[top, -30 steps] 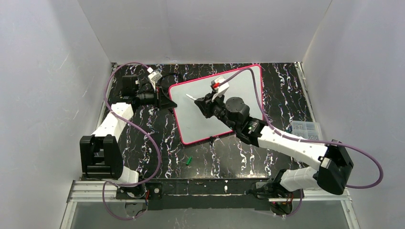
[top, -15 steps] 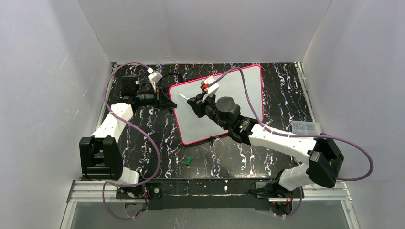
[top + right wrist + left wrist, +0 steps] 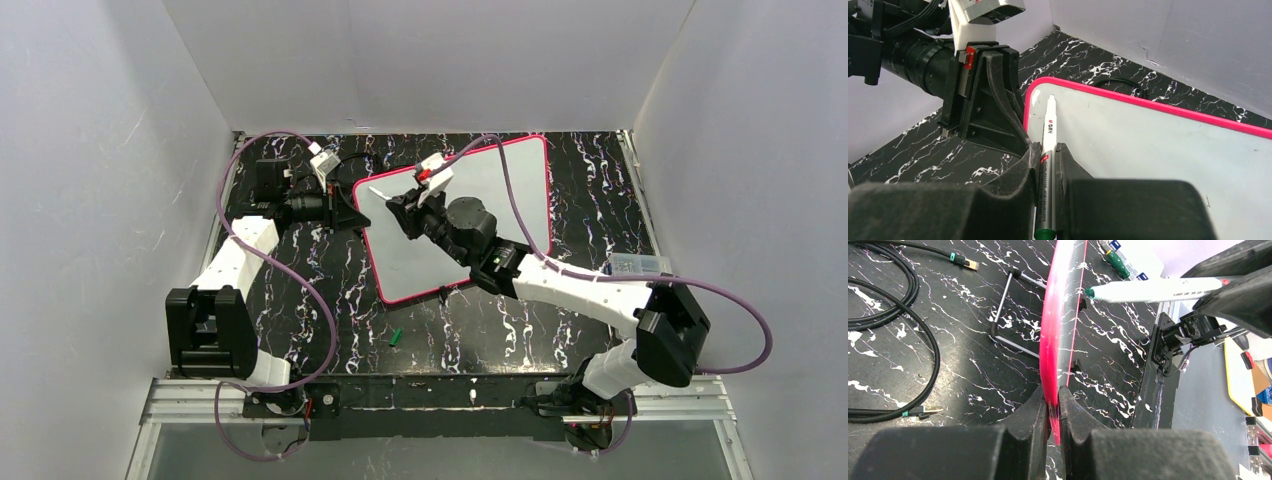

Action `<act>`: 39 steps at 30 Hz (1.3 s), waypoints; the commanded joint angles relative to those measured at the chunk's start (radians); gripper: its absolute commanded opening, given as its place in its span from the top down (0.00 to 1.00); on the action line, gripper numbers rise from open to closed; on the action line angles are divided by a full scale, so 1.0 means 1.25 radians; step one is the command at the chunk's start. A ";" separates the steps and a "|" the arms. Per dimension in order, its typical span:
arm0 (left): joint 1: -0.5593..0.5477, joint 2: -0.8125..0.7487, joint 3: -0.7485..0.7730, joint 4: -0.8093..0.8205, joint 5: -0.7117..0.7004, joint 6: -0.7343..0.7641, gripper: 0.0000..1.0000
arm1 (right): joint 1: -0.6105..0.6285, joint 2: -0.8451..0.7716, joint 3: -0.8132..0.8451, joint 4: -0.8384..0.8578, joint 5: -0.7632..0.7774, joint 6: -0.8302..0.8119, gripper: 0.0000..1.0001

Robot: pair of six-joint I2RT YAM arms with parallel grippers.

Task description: Write a sentence on the whiteboard

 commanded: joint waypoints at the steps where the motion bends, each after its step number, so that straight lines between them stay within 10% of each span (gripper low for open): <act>1: -0.010 -0.031 0.003 -0.033 -0.031 0.043 1.00 | 0.008 0.011 0.043 0.043 0.017 -0.017 0.99; 39: -0.010 -0.041 0.003 -0.032 -0.047 0.043 1.00 | 0.039 -0.048 -0.092 -0.045 0.056 0.024 0.99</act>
